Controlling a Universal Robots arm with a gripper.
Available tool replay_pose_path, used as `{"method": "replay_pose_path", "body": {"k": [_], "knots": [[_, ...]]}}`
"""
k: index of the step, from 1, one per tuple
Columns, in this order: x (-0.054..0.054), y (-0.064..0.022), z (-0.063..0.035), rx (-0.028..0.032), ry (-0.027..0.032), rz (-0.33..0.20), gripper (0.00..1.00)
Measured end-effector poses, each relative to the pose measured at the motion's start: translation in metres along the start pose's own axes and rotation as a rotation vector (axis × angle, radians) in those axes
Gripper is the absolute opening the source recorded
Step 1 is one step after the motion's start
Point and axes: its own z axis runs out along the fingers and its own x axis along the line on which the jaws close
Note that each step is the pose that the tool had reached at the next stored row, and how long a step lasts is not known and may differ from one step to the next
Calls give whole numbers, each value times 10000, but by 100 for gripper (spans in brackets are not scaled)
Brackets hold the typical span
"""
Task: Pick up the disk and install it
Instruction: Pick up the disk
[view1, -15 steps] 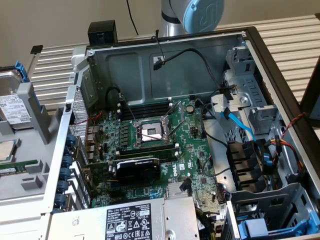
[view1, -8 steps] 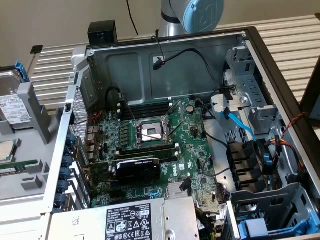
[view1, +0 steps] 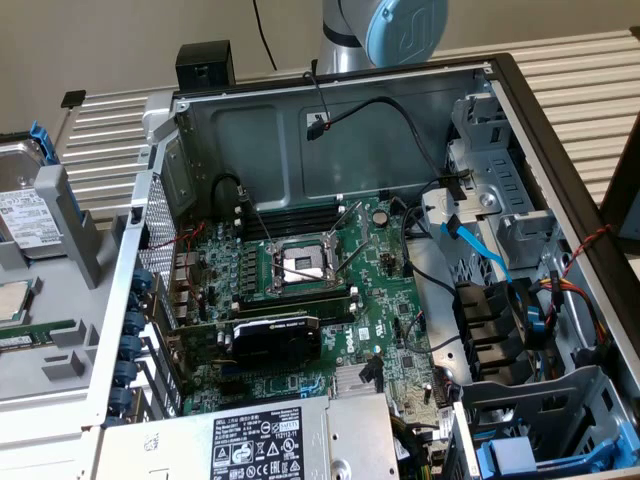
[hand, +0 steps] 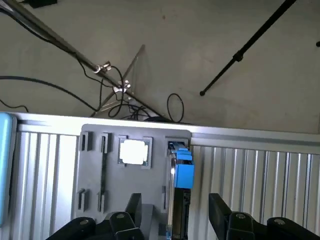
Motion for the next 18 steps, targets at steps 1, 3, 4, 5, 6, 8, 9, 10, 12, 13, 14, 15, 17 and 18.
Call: {"method": "replay_pose_path", "body": {"k": [1, 3, 4, 5, 6, 8, 9, 10, 12, 13, 14, 15, 17, 18], "knots": [[0, 0, 5, 21, 4, -185, 64], [-1, 0, 15, 95, 14, -474, 64], [-1, 0, 17, 173, 23, -503, 64], [-1, 1, 22, 271, 33, -509, 64], [-1, 3, 28, 334, 36, -508, 64], [-2, 10, 40, 425, 10, -506, 64], [-2, 11, 46, 445, -45, -505, 64], [-3, 11, 52, 461, -121, -503, 64], [-3, 11, 67, 480, -269, -473, 64], [-4, 11, 77, 483, -305, -433, 64], [-4, 11, 89, 476, -310, -386, 64], [-5, 11, 98, 453, -313, -347, 64], [-4, 10, 116, 351, -323, -233, 64], [-5, 10, 122, 292, -328, -162, 64]]}}
